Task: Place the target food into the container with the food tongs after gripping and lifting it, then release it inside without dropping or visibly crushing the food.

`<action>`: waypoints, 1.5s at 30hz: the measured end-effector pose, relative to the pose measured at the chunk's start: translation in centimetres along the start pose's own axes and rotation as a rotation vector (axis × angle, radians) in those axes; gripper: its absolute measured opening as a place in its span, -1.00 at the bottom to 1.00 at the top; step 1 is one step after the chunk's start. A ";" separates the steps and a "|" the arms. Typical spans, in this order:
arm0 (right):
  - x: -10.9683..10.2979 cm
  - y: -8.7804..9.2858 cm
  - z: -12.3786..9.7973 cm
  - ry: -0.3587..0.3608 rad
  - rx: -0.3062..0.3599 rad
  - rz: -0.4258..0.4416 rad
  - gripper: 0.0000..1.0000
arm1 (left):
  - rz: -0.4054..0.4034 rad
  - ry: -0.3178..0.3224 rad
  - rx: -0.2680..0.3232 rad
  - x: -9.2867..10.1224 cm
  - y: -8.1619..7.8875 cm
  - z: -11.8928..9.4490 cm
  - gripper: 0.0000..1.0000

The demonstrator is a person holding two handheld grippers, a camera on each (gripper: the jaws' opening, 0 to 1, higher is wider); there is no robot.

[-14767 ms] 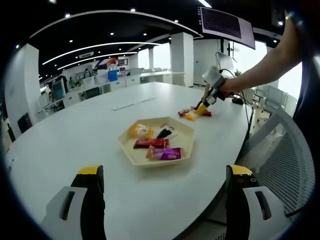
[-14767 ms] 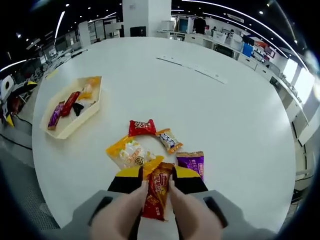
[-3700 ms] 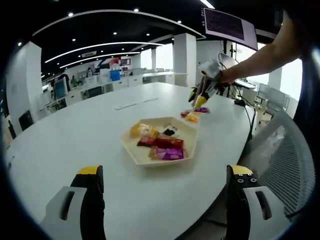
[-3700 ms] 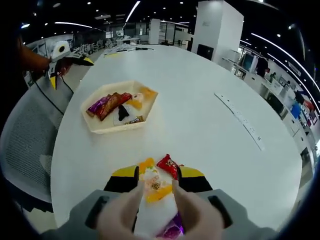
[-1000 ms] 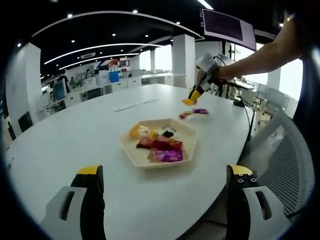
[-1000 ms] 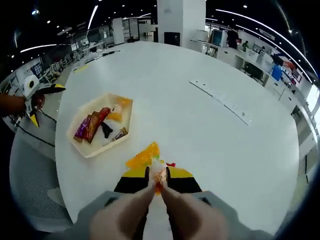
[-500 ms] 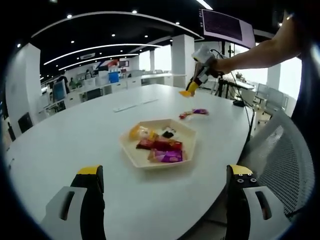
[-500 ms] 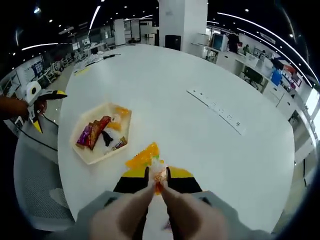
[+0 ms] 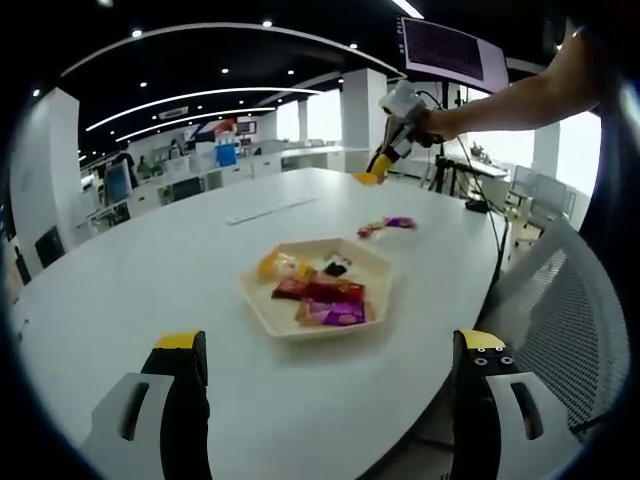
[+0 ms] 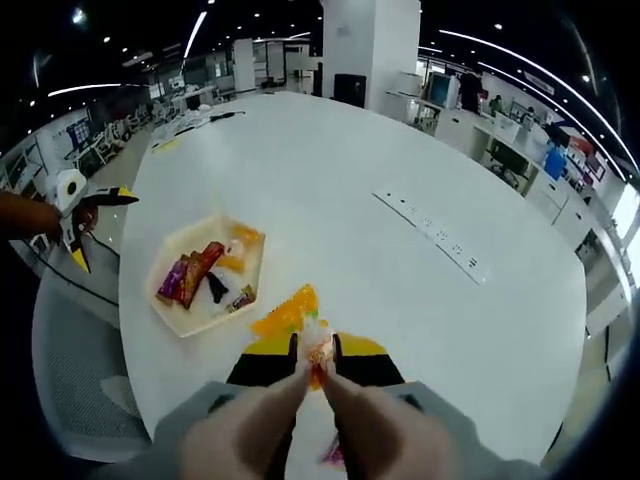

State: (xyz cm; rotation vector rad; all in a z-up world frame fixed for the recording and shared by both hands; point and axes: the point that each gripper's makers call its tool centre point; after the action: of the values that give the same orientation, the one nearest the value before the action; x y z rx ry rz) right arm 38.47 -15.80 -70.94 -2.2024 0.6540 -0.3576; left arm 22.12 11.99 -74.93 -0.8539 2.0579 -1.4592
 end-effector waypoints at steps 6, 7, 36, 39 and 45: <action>-0.5 -0.6 0.4 -0.012 0.006 -0.005 -0.75 | 0.000 -0.001 0.003 -0.1 0.0 0.0 0.99; -0.7 -0.8 0.5 -0.014 0.010 0.000 -0.75 | -0.001 -0.001 0.004 -0.1 -0.1 0.0 0.99; -4.5 -6.4 5.4 -0.081 0.059 -0.007 -0.74 | -0.001 -0.012 0.021 -0.3 -0.4 -0.1 0.99; -5.5 -7.0 6.0 -0.091 0.059 -0.009 -0.74 | 0.002 -0.011 0.023 -0.2 -0.5 -0.1 0.99; -7.3 -8.1 6.9 -0.111 0.062 -0.018 -0.73 | 0.004 -0.008 0.025 -0.2 -0.5 -0.2 0.99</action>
State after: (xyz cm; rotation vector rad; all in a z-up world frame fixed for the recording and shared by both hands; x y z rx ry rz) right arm 38.31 -2.99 -69.55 -2.1535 0.5558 -0.2594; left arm 22.21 12.11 -74.40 -0.8441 2.0299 -1.4741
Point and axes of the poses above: the point that each gripper's makers call its tool centre point, and the gripper's own axes: z roughly forward along the fingers, x roughly to its right, y roughly out of its underside, and after that the axes turned 7 degrees about x, right-handed
